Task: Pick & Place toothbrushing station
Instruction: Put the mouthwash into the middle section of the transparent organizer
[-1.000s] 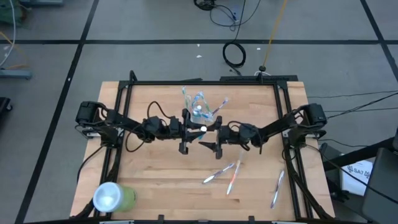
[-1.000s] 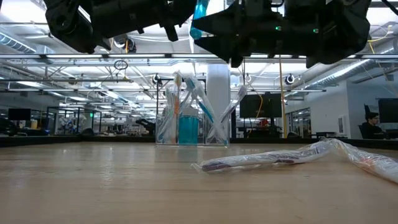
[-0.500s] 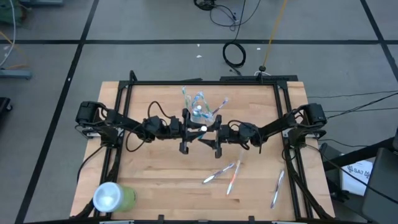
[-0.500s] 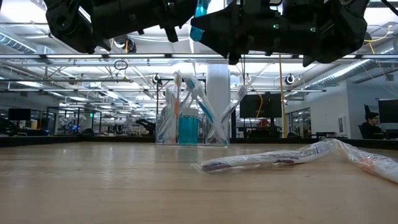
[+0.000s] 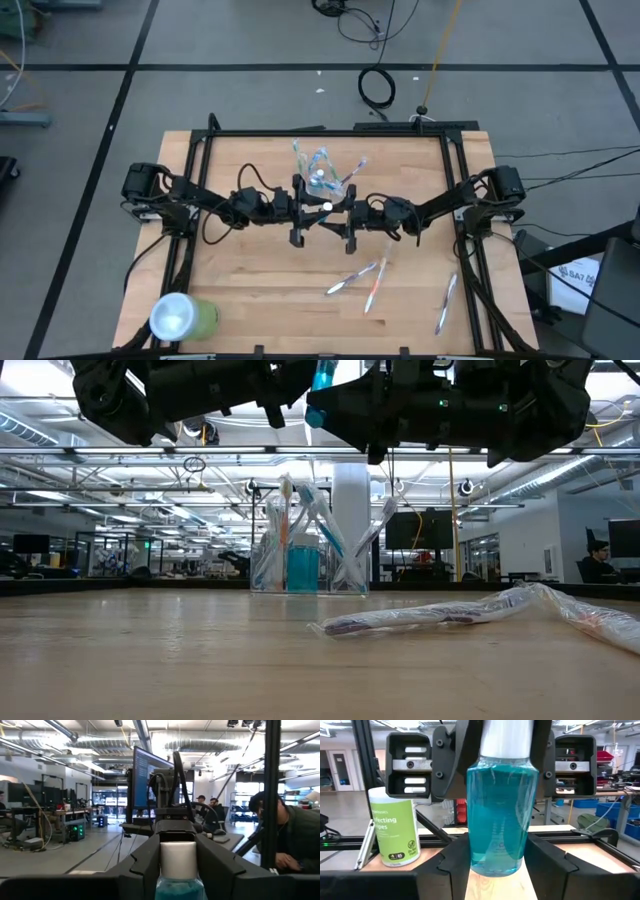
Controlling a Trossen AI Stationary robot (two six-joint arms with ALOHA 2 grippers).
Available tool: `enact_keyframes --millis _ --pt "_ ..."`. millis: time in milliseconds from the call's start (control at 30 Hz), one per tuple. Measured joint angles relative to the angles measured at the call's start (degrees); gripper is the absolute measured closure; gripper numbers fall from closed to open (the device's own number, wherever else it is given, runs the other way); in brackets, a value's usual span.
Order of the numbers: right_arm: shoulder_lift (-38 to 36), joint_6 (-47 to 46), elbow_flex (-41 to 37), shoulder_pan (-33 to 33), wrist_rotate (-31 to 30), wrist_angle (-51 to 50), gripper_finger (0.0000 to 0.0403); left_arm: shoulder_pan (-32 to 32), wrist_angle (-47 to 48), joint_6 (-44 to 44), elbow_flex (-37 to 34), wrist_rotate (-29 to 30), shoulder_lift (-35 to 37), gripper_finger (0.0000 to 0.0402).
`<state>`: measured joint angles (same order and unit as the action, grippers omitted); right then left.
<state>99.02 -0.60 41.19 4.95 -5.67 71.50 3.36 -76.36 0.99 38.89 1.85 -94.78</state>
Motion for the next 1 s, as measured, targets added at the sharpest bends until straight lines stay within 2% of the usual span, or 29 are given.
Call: enact_keyframes --millis 133,300,567,767,1000 --pt "0.0 0.4 0.0 0.0 -0.1 -0.6 0.0251 -0.1 0.1 0.0 0.0 0.3 0.0 0.0251" --pt "0.0 0.5 0.0 0.0 -0.3 -1.3 0.0250 -0.2 3.4 1.1 0.0 1.0 0.2 0.0246" --pt "-3.4 1.1 0.0 -0.9 -0.4 -11.3 0.0250 -0.9 19.6 2.2 0.0 2.0 7.7 0.0244" --pt "-7.2 1.1 0.0 -1.1 -1.2 -18.5 0.0247 -2.2 33.8 -3.7 0.0 3.5 14.5 0.0243" --pt "-8.7 1.4 0.0 -1.2 -3.0 -22.8 0.0250 -2.6 33.3 -5.7 0.0 1.1 14.9 0.0243"
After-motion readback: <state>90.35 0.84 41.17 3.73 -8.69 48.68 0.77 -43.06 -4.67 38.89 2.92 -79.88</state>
